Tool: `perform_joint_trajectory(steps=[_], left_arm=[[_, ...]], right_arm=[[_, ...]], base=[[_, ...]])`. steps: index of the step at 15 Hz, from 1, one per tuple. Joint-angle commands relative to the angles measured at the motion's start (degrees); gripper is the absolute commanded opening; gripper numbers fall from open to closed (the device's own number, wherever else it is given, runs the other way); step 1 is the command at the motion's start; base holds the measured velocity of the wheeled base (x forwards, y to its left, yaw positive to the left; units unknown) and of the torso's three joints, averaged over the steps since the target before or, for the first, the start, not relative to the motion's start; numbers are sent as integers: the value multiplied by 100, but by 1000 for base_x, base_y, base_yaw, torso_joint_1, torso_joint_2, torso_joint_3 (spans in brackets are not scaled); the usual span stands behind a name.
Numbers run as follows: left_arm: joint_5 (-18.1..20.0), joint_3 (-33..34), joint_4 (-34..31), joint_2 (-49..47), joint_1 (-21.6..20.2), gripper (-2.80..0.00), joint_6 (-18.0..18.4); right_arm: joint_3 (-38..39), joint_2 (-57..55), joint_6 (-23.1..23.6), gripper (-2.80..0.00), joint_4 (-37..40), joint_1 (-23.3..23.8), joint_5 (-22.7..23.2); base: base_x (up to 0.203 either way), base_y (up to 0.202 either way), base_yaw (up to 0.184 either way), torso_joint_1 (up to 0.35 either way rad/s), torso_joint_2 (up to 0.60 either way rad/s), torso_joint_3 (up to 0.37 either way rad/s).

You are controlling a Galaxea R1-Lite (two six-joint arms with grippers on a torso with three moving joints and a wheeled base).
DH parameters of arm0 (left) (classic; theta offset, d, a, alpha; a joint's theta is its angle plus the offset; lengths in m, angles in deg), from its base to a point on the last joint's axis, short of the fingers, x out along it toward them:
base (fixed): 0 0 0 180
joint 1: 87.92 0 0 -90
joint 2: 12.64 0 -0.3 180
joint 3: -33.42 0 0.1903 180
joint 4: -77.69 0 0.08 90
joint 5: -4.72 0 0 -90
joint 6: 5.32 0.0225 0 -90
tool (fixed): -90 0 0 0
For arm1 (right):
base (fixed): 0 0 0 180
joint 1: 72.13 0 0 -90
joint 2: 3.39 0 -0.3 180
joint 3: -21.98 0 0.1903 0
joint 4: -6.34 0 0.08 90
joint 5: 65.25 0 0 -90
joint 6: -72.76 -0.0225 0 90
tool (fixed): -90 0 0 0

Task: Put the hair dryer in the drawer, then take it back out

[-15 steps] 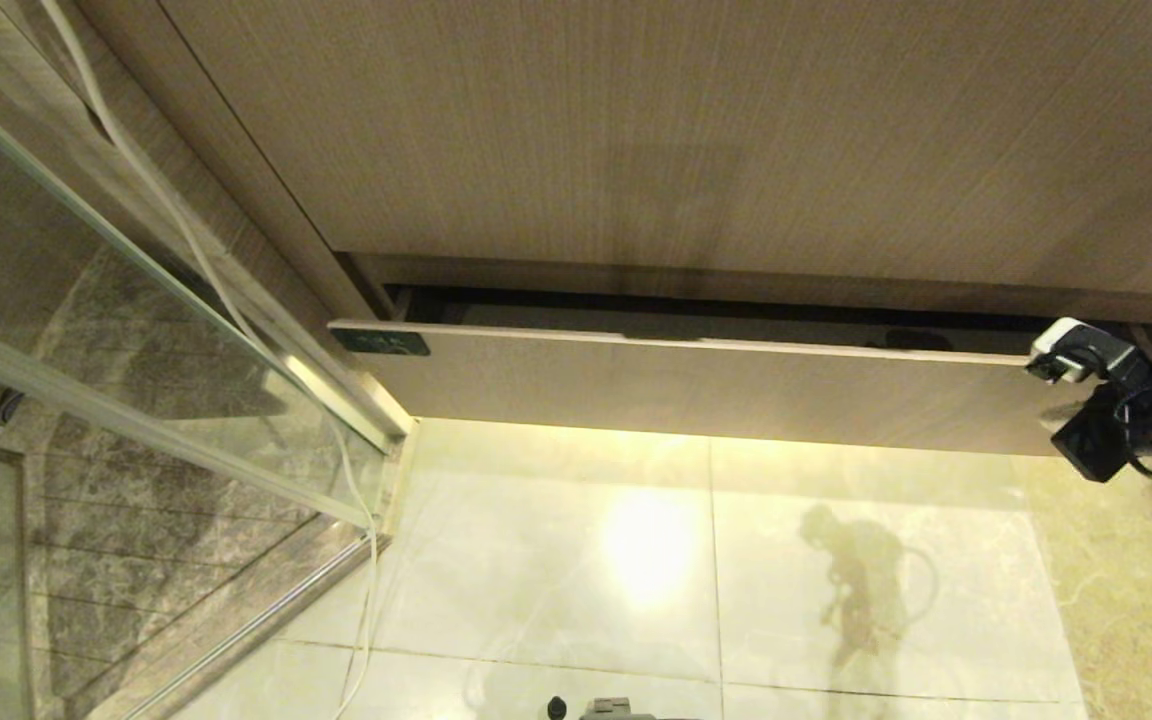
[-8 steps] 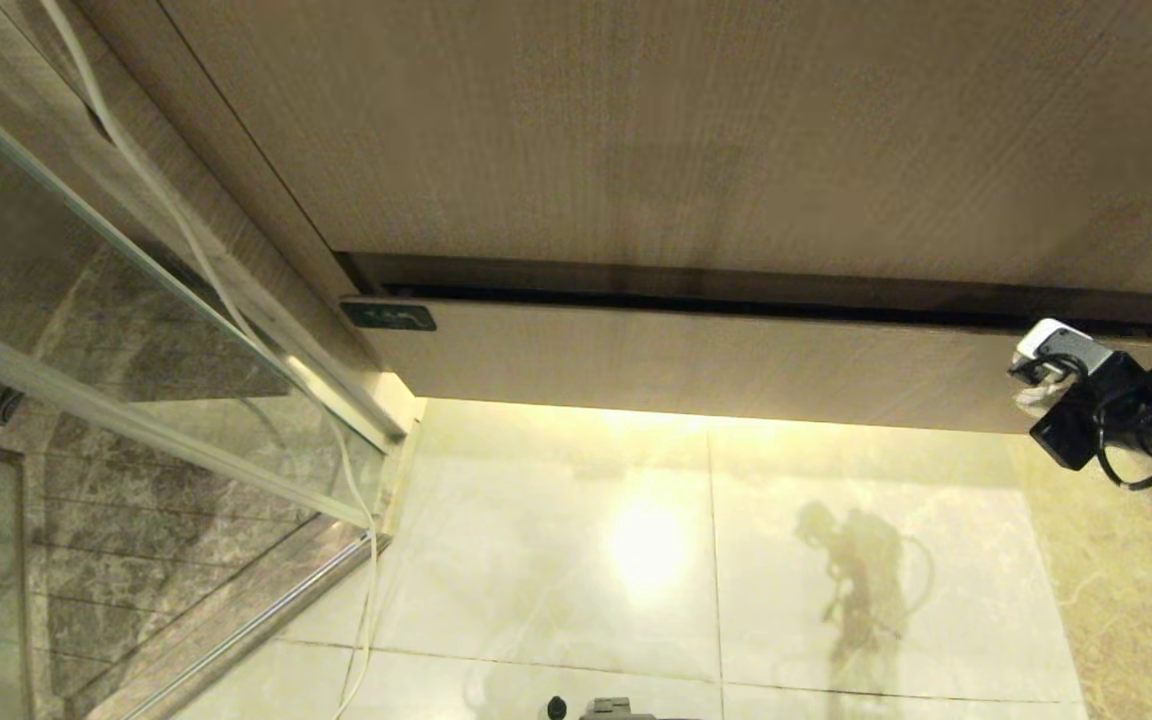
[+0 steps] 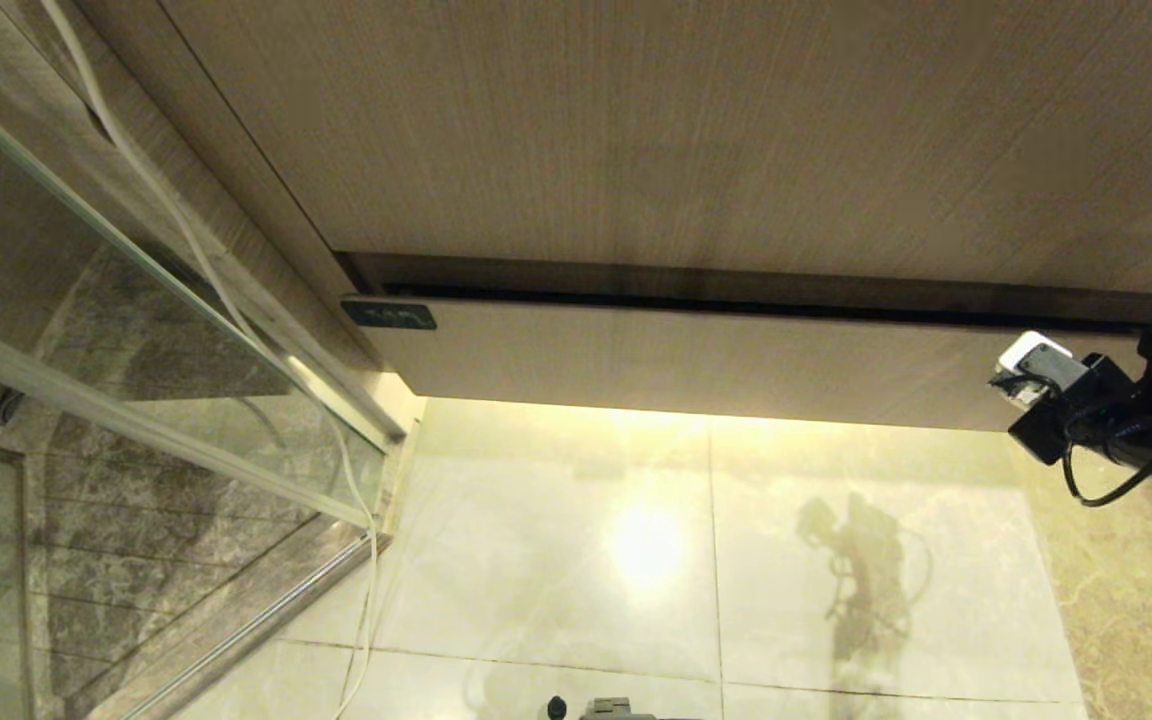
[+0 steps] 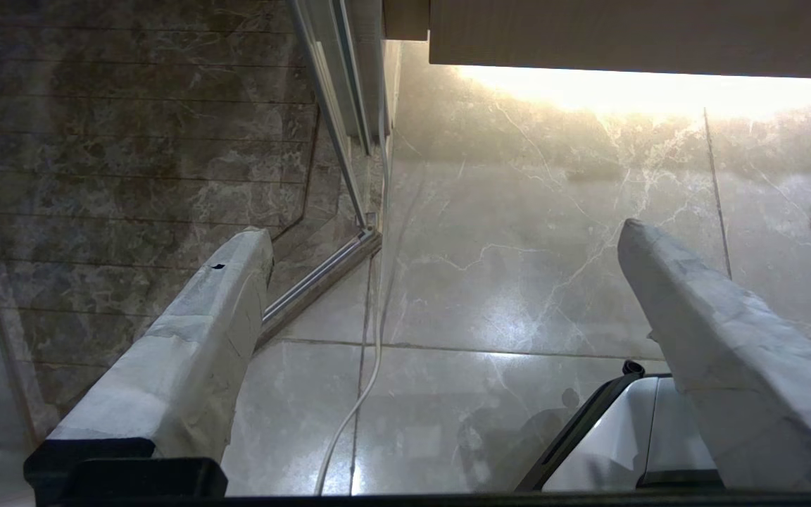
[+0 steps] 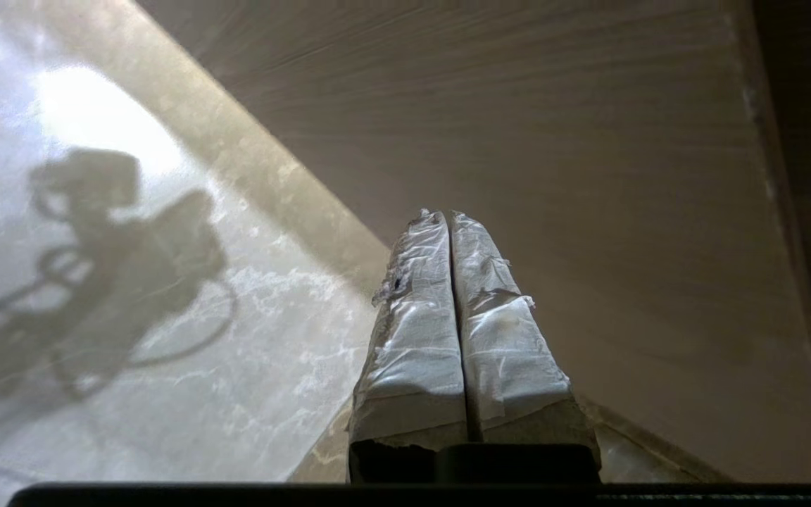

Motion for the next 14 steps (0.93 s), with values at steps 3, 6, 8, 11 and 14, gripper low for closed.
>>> perform_joint_trajectory(steps=[3, 6, 8, 11, 14], left_arm=[[1, 0, 1, 0, 0, 0, -1], [1, 0, 1, 0, 0, 0, -1], [1, 0, 1, 0, 0, 0, -1], [1, 0, 1, 0, 0, 0, -1], [1, 0, 1, -2, 0, 0, -1]], right_arm=[[-85, -338, 31, -280, -351, 0, -5], [-161, -385, 23, -280, -477, 0, -5], [-304, -513, -15, -280, -753, 0, -5], [-499, -650, -21, -280, -917, 0, 1], [-641, -707, -21, -280, -909, 0, -4]], base=[[0, 0, 0, 0, 0, 0], [0, 0, 0, 0, 0, 0], [0, 0, 0, 0, 0, 0], [0, 0, 0, 0, 0, 0], [0, 0, 0, 0, 0, 0]])
